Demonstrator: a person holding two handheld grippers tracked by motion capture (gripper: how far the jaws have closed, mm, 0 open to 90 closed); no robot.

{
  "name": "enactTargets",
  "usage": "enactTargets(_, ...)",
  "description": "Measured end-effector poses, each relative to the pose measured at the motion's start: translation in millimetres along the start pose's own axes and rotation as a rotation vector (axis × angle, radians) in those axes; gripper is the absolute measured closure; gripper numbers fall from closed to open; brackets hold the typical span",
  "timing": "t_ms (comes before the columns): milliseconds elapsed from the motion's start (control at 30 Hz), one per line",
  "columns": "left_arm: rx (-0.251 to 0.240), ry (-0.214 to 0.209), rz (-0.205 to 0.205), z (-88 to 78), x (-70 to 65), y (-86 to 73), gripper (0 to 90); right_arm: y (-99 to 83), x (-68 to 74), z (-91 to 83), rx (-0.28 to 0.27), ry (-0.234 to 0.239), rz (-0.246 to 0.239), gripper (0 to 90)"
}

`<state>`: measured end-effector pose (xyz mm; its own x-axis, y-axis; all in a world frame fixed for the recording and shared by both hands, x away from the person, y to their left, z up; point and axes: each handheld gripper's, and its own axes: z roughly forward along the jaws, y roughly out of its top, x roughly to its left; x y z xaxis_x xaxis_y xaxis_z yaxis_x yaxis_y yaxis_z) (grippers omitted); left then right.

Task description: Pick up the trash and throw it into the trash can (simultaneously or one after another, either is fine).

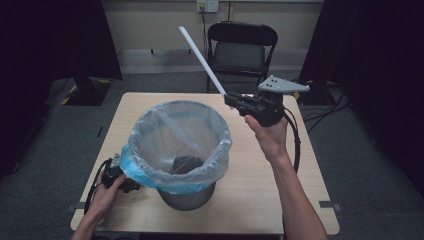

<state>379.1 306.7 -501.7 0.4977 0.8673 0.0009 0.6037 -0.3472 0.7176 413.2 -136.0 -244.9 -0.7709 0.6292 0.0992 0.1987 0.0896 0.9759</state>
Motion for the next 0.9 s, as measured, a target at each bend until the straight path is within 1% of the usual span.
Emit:
enactTargets(33,0.0,-0.001,-0.001,0.0,-0.1,0.0,2.8,0.5,1.8,0.0,-0.002,0.022,0.008,80.8)
enactTargets(67,0.001,-0.001,0.001,-0.1,0.1,0.0,2.8,1.0,4.3,-0.2,-0.001,0.035,0.01,80.7)
enactTargets(233,0.0,-0.001,-0.001,0.0,-0.1,0.0,2.8,5.1,14.6,-0.6,0.0,0.059,-0.005,80.8)
enactTargets(400,0.0,-0.001,-0.001,0.0,-0.1,0.0,2.8,8.3,22.0,-1.1,-0.01,0.106,-0.005,80.8)
enactTargets(500,-0.001,-0.001,-0.003,0.1,-0.2,0.0,2.8,9.6,27.4,-0.6,-0.017,0.163,0.015,80.8)
enactTargets(600,0.0,-0.001,-0.001,0.0,-0.1,0.0,2.8,11.2,33.0,0.4,-0.025,0.211,0.02,80.8)
enactTargets(733,0.0,-0.001,-0.001,0.0,-0.1,0.0,2.8,11.1,38.9,2.1,-0.017,0.236,0.013,80.8)
enactTargets(900,0.001,0.0,0.001,-0.1,0.0,0.0,2.8,6.4,45.7,4.0,0.01,0.263,0.001,80.7)
